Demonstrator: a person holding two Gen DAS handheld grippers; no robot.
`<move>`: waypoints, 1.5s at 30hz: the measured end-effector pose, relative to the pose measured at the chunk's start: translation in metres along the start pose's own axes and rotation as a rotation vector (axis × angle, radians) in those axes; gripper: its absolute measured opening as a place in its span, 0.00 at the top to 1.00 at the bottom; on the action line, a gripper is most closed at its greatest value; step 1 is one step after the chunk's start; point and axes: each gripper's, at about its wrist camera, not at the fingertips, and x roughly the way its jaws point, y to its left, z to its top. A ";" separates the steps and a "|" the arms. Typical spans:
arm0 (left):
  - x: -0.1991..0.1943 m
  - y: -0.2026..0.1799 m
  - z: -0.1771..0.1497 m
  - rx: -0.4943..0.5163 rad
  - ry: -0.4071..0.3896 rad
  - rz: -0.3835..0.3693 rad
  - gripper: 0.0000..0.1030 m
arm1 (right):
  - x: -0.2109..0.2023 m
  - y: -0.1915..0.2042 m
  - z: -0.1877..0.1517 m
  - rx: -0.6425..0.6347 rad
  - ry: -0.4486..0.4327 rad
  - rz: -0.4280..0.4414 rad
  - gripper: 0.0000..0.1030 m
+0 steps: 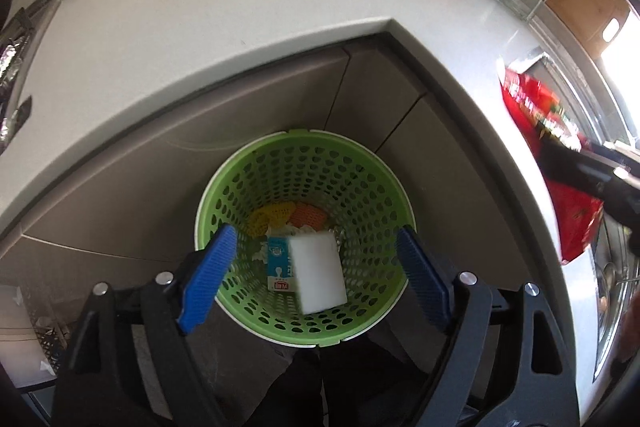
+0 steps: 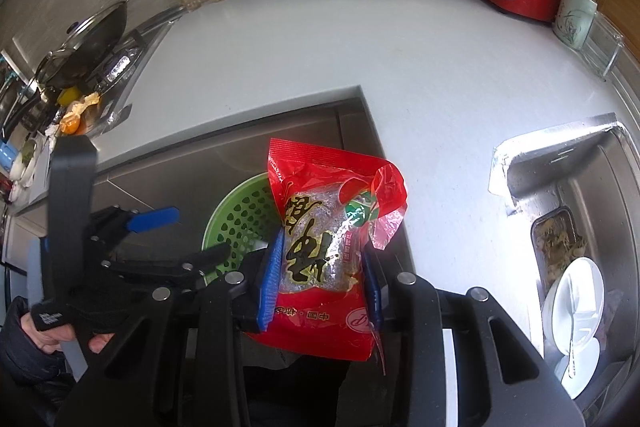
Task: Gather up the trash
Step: 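Lower the red snack bag into the green basket and open the right gripper, then move both grippers back over the counter toward the towel and orange peel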
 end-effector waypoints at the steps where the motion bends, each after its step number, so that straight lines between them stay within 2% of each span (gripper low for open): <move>1: -0.004 0.001 0.000 -0.006 -0.008 0.003 0.23 | 0.000 0.002 -0.001 -0.005 0.000 0.005 0.65; 7: -0.050 0.026 -0.003 -0.052 -0.102 0.078 0.14 | 0.006 0.019 -0.002 -0.045 0.014 0.048 0.64; 12: -0.090 0.059 -0.014 -0.128 -0.178 0.136 0.08 | 0.034 0.038 -0.005 -0.081 0.064 0.085 0.62; 15: -0.107 0.076 -0.025 -0.171 -0.198 0.156 0.08 | 0.054 0.050 -0.010 -0.107 0.093 0.085 0.52; 17: -0.114 0.085 -0.032 -0.193 -0.203 0.169 0.08 | 0.068 0.057 -0.013 -0.128 0.110 0.079 0.35; 20: -0.116 0.098 -0.043 -0.233 -0.200 0.172 0.08 | 0.084 0.065 -0.017 -0.158 0.136 0.052 0.26; 22: -0.116 0.102 -0.047 -0.256 -0.197 0.170 0.08 | 0.089 0.067 -0.017 -0.162 0.146 0.045 0.25; 25: -0.119 0.108 -0.051 -0.283 -0.205 0.170 0.08 | 0.082 0.065 -0.015 -0.157 0.128 0.037 0.17; 31: -0.129 0.108 -0.049 -0.287 -0.228 0.158 0.08 | 0.036 0.056 0.001 -0.145 0.017 -0.011 0.06; 33: -0.132 0.104 -0.045 -0.278 -0.238 0.150 0.08 | 0.020 0.050 0.007 -0.134 -0.017 -0.021 0.02; 37: -0.134 0.098 -0.025 -0.253 -0.241 0.121 0.08 | -0.005 0.041 0.025 -0.120 -0.069 -0.029 0.02; 45: -0.118 0.081 0.051 -0.190 -0.274 0.132 0.08 | -0.008 0.011 0.077 -0.116 -0.112 -0.040 0.02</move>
